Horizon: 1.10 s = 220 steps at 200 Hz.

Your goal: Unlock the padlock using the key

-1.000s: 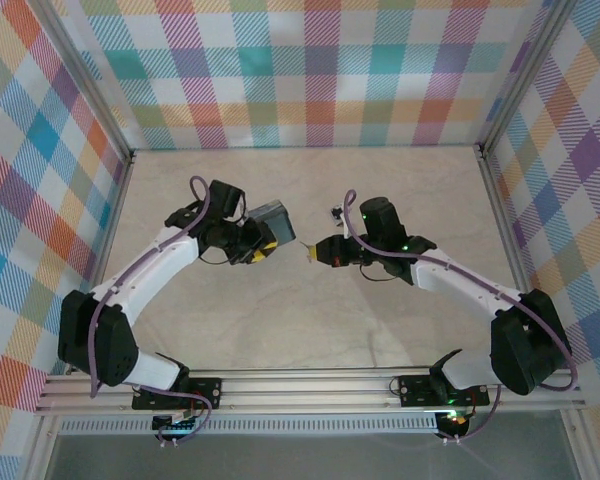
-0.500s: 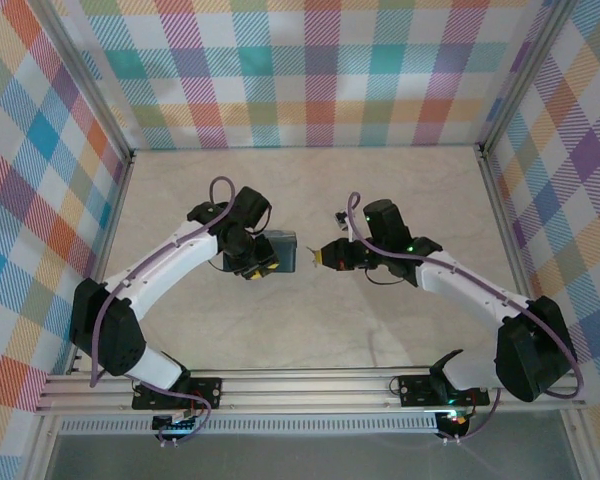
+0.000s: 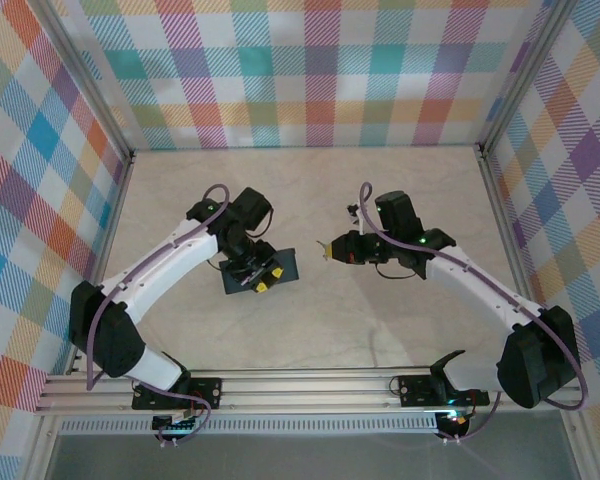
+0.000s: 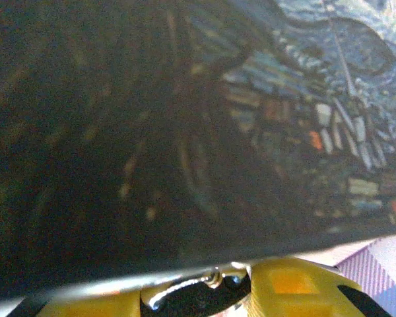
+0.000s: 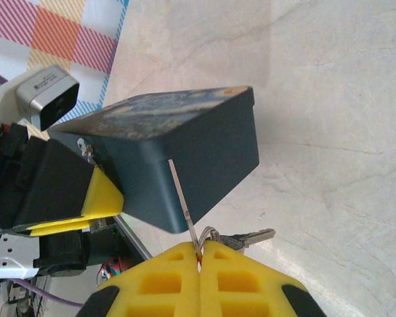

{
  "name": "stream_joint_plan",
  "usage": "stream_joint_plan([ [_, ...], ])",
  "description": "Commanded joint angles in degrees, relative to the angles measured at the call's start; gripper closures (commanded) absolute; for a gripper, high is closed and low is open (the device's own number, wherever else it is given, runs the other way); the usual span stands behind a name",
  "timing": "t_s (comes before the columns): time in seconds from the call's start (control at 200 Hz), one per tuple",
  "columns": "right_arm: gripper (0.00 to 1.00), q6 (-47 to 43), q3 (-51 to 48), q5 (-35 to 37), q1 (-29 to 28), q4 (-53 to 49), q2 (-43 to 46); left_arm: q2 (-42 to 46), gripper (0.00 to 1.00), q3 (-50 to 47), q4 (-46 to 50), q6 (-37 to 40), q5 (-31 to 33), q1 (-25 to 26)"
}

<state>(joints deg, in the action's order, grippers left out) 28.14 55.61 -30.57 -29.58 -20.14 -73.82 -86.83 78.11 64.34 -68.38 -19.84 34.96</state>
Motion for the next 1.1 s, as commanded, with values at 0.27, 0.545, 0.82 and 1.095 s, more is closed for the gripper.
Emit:
stream_joint_plan([
  [0.27,1.00,-1.54,0.12,-2.39,-0.03,-1.65,2.69,-10.79,0.74,9.47,1.33,0.61,-7.40,-1.44],
  [0.545,1.00,-2.39,-0.95,-2.02,0.29,-1.81,2.91,-13.86,0.62,10.88,0.85,1.13,-8.13,-3.24],
  [0.82,1.00,-4.21,-0.24,-2.63,0.73,-3.32,2.41,-16.09,0.48,12.68,-0.39,3.64,-7.99,-4.93],
  [1.095,1.00,-3.45,-0.95,-5.35,0.75,-1.95,0.66,-12.71,0.47,17.03,-0.91,11.92,-2.37,-6.76],
])
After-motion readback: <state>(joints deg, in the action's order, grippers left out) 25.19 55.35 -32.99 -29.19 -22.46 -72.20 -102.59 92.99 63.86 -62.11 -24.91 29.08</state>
